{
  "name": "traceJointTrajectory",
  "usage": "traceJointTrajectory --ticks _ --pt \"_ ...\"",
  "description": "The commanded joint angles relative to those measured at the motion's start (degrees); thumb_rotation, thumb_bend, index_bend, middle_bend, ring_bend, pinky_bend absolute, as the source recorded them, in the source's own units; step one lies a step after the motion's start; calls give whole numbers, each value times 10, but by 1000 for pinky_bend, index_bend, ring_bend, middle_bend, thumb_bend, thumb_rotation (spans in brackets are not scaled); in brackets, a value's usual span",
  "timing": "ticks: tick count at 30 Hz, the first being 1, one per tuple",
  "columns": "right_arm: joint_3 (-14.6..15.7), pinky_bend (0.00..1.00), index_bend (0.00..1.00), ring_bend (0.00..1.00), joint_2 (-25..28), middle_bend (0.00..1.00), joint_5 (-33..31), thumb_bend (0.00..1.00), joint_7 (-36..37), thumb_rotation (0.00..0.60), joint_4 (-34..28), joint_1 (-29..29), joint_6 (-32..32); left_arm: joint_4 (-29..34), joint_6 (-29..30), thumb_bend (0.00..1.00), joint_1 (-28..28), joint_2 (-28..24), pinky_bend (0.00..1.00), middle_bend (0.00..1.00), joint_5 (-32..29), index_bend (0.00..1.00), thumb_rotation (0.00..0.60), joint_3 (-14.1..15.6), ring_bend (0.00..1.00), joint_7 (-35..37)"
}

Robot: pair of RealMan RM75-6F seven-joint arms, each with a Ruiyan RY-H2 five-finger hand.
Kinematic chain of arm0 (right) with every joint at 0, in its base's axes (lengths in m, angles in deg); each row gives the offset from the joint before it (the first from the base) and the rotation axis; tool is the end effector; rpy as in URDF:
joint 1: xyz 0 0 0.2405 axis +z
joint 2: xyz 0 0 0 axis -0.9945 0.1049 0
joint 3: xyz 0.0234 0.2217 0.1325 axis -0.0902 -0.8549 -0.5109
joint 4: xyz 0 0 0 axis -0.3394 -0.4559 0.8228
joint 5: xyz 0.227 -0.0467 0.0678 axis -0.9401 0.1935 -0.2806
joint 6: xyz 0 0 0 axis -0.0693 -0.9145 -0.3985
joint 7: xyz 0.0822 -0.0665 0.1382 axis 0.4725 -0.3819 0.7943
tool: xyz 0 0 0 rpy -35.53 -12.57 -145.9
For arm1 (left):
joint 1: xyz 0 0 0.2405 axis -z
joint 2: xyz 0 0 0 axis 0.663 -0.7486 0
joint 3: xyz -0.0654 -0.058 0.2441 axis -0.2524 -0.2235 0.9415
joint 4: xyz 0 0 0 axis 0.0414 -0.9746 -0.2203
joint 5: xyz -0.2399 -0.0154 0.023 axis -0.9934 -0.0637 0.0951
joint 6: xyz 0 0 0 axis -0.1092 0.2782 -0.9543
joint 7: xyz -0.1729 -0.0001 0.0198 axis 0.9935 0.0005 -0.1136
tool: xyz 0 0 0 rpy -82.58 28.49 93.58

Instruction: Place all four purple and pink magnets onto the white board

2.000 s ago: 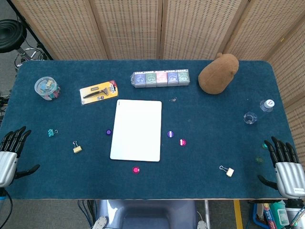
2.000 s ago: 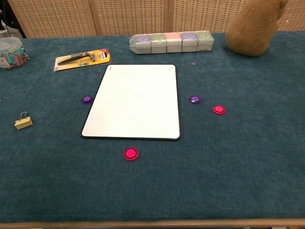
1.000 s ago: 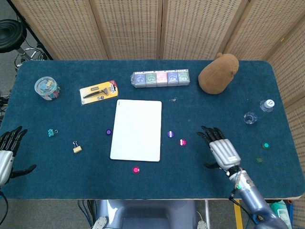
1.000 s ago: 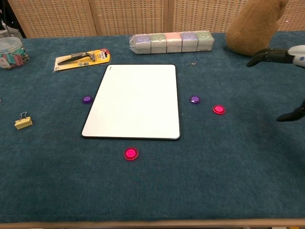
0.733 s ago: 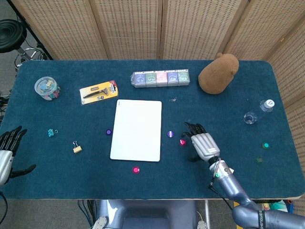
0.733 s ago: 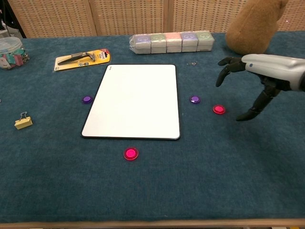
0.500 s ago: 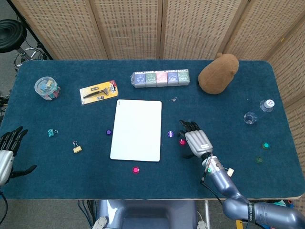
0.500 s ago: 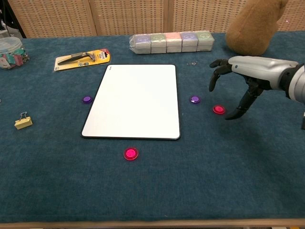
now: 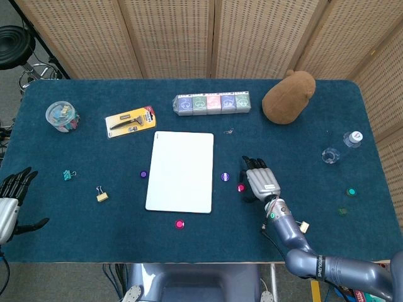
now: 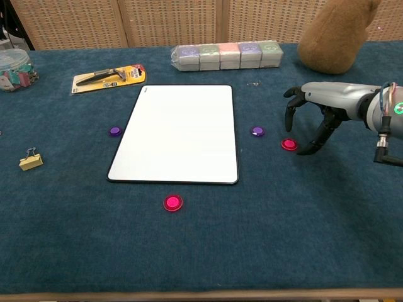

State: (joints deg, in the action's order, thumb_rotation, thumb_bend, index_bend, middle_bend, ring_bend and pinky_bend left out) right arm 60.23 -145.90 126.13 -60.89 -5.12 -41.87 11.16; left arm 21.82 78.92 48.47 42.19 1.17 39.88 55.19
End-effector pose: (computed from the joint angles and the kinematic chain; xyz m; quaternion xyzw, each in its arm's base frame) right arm -0.1614 -0.3749 -0.0562 0.7110 -0.4635 0.2890 0.4428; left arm -0.3303 0.2181 0.1339 -0.5960 -0.4292 -0.4133 0.5383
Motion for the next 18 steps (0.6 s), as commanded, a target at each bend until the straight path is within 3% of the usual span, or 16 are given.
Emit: traceJointTrajectory --ticks 1,18 --pt "2 0 427 0 -1 0 -10 226 -2 600 3 8 0 0 -1 0 0 -1 0 0 0 0 600 1 0 1" --pt "14 0 444 0 -17 0 -77 248 -15 600 27 49 -6 1 -7 0 2 -3 0 0 -2 0 600 1 0 8"
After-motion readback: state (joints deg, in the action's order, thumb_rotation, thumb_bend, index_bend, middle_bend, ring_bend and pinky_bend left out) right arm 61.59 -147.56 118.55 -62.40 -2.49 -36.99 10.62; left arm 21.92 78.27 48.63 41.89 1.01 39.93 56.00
